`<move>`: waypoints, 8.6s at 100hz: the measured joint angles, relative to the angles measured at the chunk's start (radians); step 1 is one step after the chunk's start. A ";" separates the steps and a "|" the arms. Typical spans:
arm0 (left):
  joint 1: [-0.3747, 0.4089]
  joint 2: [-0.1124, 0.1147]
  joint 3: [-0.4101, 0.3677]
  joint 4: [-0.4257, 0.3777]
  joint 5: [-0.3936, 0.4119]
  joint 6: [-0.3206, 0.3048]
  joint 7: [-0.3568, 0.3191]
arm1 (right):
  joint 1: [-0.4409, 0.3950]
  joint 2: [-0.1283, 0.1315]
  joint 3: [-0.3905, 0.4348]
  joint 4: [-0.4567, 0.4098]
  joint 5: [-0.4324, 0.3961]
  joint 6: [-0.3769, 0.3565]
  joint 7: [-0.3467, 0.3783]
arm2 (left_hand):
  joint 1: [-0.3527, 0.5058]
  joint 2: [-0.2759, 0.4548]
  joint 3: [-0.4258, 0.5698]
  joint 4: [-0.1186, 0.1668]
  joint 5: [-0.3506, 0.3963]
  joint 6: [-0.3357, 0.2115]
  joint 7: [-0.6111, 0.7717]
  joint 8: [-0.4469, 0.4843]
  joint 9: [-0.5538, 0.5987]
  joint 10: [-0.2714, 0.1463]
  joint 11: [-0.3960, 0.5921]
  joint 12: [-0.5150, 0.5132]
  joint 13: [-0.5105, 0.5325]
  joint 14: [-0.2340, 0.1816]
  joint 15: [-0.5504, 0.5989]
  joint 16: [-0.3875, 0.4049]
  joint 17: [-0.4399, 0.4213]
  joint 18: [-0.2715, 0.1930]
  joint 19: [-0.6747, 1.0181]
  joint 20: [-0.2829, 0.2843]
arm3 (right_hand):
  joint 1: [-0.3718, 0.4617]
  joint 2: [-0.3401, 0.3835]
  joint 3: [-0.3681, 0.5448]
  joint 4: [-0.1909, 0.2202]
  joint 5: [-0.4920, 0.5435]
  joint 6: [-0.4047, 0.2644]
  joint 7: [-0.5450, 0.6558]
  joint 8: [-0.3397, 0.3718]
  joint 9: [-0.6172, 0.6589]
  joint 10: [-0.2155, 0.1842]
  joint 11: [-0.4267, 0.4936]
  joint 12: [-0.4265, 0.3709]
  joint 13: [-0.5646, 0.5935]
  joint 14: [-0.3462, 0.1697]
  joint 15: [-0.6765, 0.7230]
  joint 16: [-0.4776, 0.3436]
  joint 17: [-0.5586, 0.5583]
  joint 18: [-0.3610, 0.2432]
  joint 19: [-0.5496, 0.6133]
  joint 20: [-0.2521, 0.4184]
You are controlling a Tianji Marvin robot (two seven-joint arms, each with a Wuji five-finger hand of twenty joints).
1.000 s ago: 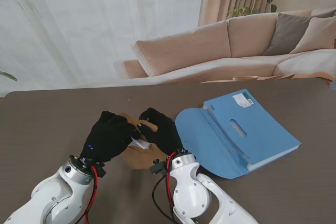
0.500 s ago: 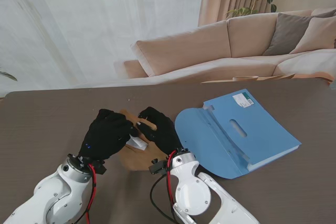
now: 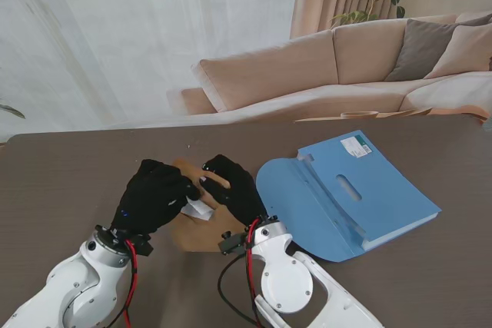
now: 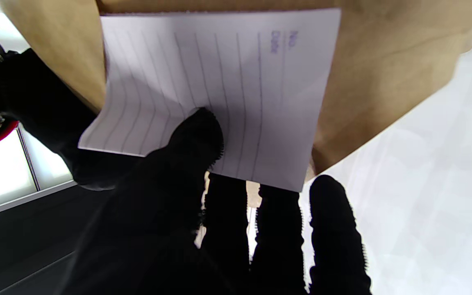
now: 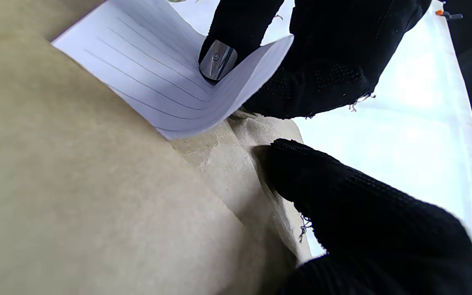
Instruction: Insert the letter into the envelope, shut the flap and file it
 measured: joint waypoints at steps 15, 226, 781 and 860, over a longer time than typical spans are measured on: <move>-0.003 0.000 0.000 0.012 0.005 -0.005 0.021 | 0.000 0.000 0.000 -0.003 0.012 -0.004 0.000 | 0.000 0.000 0.000 0.000 -0.001 0.000 0.007 0.000 -0.010 0.000 0.012 0.000 0.000 -0.001 0.000 0.000 0.000 0.000 0.000 0.000 | 0.000 0.000 0.000 0.000 0.000 0.000 0.000 0.000 0.000 0.000 0.000 0.001 0.000 0.000 0.000 0.000 0.000 0.000 0.000 0.000; 0.012 0.006 -0.013 0.020 0.023 -0.027 0.035 | 0.002 -0.003 -0.004 -0.006 0.016 -0.012 -0.004 | 0.000 0.013 -0.009 0.000 -0.009 0.039 -0.016 -0.058 -0.069 0.001 0.063 0.016 -0.041 -0.004 0.008 0.010 -0.026 -0.002 -0.018 -0.001 | 0.001 0.002 -0.001 0.003 0.000 0.001 0.000 0.000 -0.001 0.001 0.002 0.008 0.000 0.000 0.011 0.011 0.001 0.006 0.000 0.002; 0.134 0.040 -0.016 -0.141 0.214 0.244 -0.088 | 0.016 -0.006 -0.013 0.011 0.046 -0.021 0.009 | -0.090 0.016 -0.104 -0.013 0.049 0.157 -0.106 -0.060 -0.013 0.046 0.036 0.050 -0.051 0.009 0.054 -0.043 -0.086 0.013 -0.139 0.003 | 0.001 0.004 -0.001 0.003 0.000 0.001 0.000 0.000 -0.001 0.001 0.002 0.008 0.000 0.001 0.011 0.011 0.001 0.008 0.001 0.022; 0.112 0.047 0.025 -0.127 0.251 0.304 -0.060 | 0.015 -0.007 -0.014 0.005 0.049 -0.022 0.006 | -0.075 -0.003 -0.032 -0.013 0.054 0.171 -0.063 -0.012 0.021 0.055 0.099 0.065 -0.033 0.009 0.109 -0.029 -0.075 0.013 -0.116 0.003 | 0.001 0.004 -0.001 0.003 0.000 0.001 0.000 0.000 -0.001 0.003 0.002 0.008 0.000 0.001 0.011 0.011 0.001 0.008 0.001 0.022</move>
